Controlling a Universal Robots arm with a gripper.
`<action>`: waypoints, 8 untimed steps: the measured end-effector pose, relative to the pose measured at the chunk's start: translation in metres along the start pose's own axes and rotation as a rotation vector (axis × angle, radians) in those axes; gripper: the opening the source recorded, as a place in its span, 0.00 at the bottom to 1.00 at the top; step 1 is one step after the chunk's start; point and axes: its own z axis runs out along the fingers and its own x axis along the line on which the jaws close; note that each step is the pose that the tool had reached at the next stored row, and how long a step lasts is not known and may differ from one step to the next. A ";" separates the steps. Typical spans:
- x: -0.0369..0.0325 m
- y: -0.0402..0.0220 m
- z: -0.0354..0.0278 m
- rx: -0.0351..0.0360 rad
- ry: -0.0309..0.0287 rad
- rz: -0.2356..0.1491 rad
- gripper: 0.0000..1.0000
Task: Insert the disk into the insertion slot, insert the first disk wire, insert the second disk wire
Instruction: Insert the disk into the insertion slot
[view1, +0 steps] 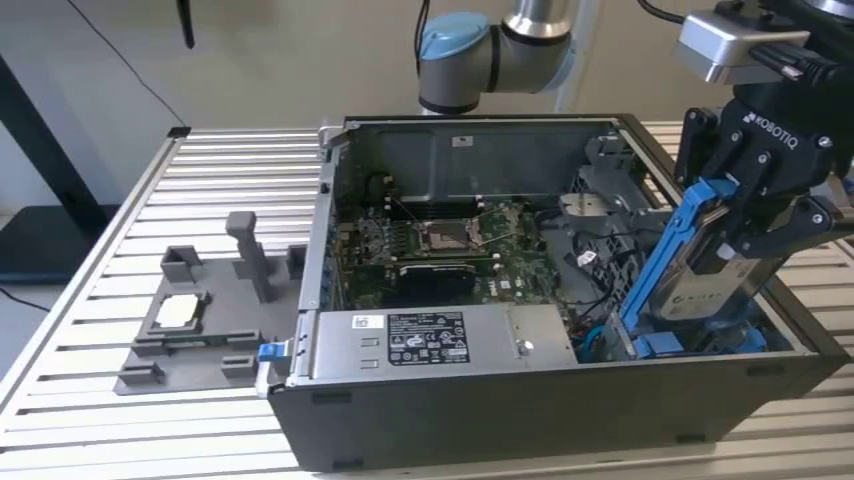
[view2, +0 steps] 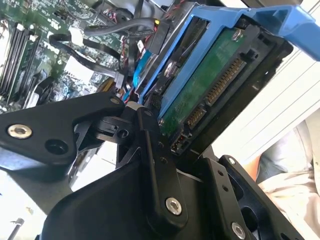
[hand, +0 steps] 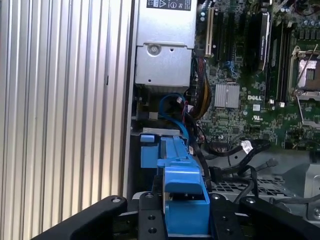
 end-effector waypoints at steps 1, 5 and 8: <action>-0.0002 -0.0001 0.0011 0.0000 -0.0001 0.000 0.33; -0.0006 -0.0004 0.0070 0.0001 -0.0001 -0.001 0.33; -0.0007 -0.0006 0.0124 0.0000 0.0001 -0.001 0.33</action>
